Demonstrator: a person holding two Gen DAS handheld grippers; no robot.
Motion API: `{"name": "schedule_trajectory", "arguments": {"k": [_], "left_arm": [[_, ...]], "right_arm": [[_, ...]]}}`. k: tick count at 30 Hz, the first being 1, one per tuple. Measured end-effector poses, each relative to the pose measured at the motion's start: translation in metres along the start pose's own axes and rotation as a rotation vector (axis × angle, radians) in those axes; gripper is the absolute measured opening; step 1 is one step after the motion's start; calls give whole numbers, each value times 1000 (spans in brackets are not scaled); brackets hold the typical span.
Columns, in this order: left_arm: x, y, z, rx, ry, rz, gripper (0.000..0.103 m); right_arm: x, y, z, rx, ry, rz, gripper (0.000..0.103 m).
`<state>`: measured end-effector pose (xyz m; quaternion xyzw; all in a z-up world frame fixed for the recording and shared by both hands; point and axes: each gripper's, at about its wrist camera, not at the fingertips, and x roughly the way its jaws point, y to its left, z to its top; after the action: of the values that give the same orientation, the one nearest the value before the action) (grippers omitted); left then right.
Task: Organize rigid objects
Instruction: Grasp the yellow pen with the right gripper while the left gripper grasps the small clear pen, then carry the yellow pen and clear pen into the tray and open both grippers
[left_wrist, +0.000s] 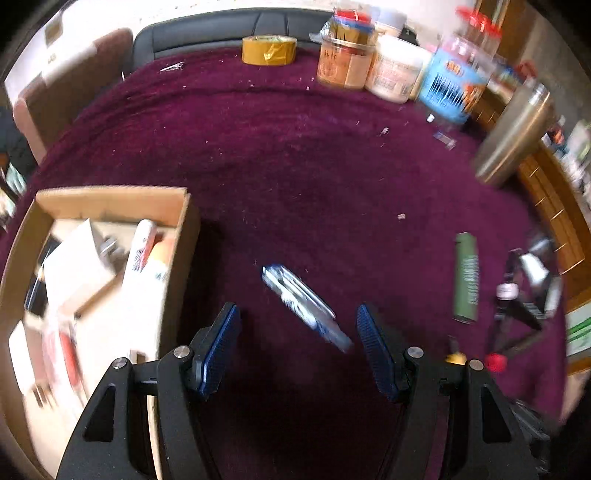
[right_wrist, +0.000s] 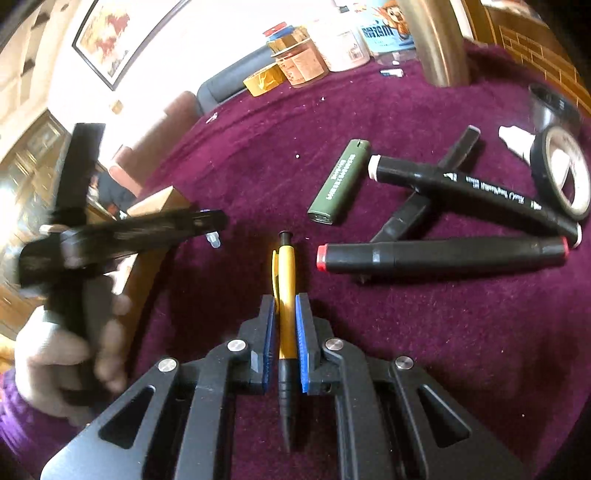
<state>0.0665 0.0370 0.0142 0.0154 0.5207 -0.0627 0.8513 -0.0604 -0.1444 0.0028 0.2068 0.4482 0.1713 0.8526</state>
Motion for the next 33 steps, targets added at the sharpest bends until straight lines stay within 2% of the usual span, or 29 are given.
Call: {"name": "schedule_trajectory", "arguments": {"k": [1, 2, 3, 4, 7, 10, 12, 16, 18, 20, 25, 28, 31, 33], "left_arm": [[4, -6, 0, 36, 0, 21, 57], [5, -10, -1, 62, -11, 45, 44], [3, -13, -3, 75, -24, 26, 32], [0, -15, -5, 94, -27, 20, 11], [-10, -15, -17, 122, -21, -22, 11], [-14, -13, -32, 155, -22, -9, 12], [-16, -15, -36, 176, -56, 4, 12], [-16, -23, -37, 200, -100, 32, 11], [-19, -16, -38, 172, -86, -12, 12], [-23, -5, -38, 123, -80, -67, 12], [-72, 30, -57, 53, -148, -180, 12], [-99, 59, -67, -1, -175, -245, 12], [-124, 94, -79, -54, -205, -267, 12], [-135, 121, -85, -97, -227, -244, 12]], "right_arm": [[-1, -1, -2, 3, 0, 4, 8], [-2, -1, -2, 3, 0, 5, 8], [-2, -1, -2, 3, 0, 6, 8], [-1, -1, -1, 5, 0, 9, 8], [-3, -3, -3, 12, 0, 17, 8], [-4, -4, -3, 4, 2, 9, 8], [-3, 1, -2, -18, 3, -19, 8], [4, 22, 0, -107, 7, -129, 8], [8, 35, -1, -168, 12, -203, 8], [9, 39, -1, -193, 16, -238, 8], [2, 29, 2, -113, 13, -185, 8], [-4, 36, 1, -115, -1, -175, 8], [-13, 52, 1, -138, -17, -153, 8], [-17, 63, 4, -143, -22, -126, 8]]}}
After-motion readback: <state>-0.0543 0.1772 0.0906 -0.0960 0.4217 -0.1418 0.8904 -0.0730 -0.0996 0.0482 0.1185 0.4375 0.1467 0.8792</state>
